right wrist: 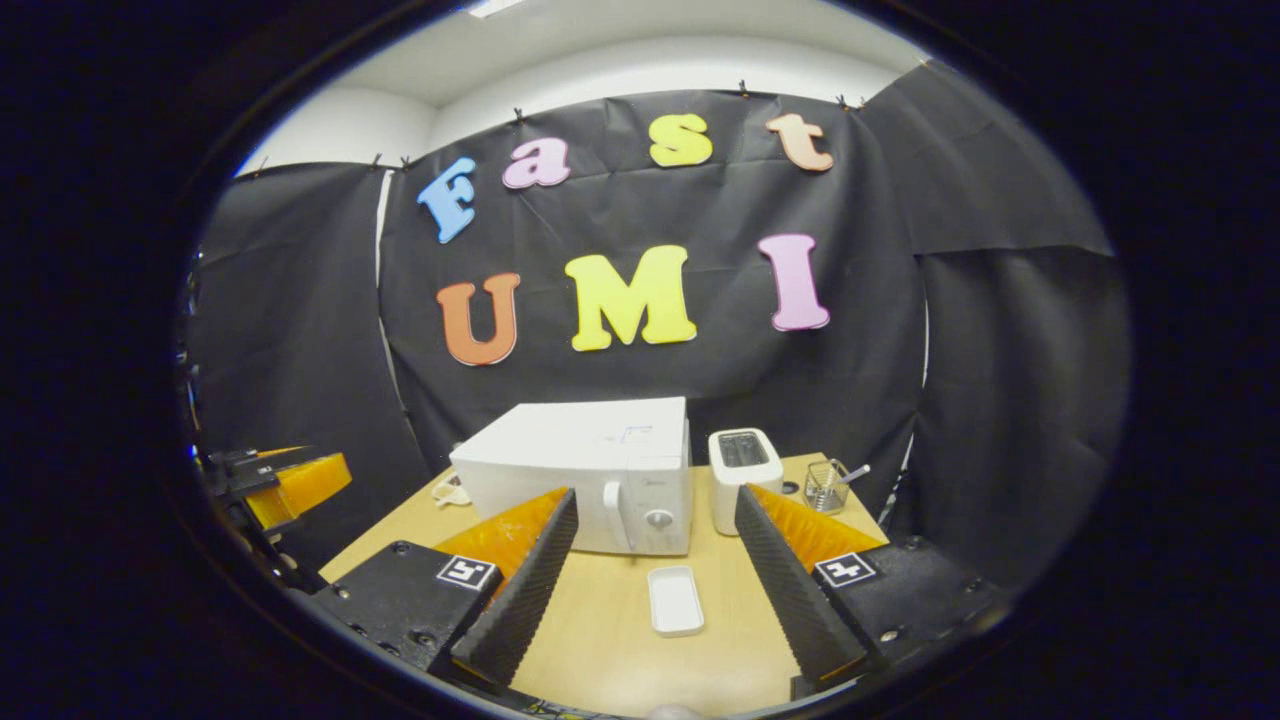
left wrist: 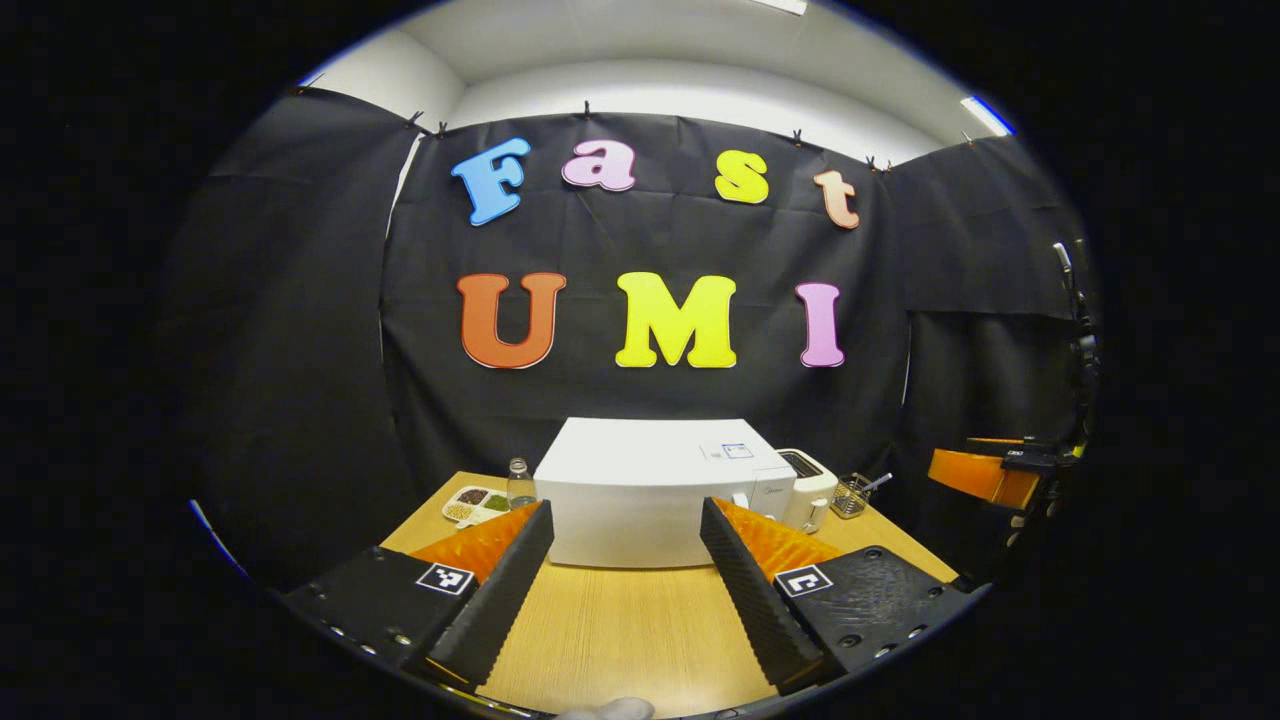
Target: Open the microwave oven with the left hand, put the food in, and close the microwave oven.
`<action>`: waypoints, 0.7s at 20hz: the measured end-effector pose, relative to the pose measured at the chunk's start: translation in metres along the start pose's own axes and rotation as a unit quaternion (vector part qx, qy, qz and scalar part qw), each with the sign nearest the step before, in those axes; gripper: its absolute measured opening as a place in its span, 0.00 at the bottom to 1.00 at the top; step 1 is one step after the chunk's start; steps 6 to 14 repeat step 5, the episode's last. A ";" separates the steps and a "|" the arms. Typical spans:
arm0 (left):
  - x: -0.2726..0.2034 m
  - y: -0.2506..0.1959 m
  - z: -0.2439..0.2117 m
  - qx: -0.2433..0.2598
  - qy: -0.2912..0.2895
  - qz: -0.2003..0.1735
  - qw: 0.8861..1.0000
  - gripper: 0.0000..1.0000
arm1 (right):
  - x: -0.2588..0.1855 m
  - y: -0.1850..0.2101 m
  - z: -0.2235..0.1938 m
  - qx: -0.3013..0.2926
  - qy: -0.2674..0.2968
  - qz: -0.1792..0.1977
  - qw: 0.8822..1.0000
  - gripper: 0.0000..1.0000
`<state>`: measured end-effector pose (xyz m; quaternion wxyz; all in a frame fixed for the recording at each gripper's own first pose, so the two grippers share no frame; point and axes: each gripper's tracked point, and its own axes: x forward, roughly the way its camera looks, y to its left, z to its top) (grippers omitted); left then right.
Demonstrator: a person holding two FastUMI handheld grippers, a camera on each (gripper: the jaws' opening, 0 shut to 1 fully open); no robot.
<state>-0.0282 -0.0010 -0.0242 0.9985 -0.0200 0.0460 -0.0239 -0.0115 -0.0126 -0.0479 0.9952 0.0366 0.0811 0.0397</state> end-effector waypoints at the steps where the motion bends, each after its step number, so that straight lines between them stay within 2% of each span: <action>1: -0.002 0.002 0.005 0.001 -0.005 0.004 1.000 0.94 | -0.002 -0.001 0.005 -0.003 -0.005 -0.001 1.000 1.00; 4: -0.006 0.007 0.014 0.012 -0.016 0.015 1.000 0.94 | -0.006 0.000 0.018 0.000 -0.016 0.000 1.000 1.00; 5: -0.006 0.008 0.018 0.014 -0.020 0.016 1.000 0.93 | -0.007 -0.001 0.022 0.001 -0.019 0.000 1.000 0.90; 14: -0.006 0.008 0.018 0.014 -0.020 0.016 1.000 0.93 | -0.007 -0.001 0.022 0.001 -0.019 0.000 1.000 0.90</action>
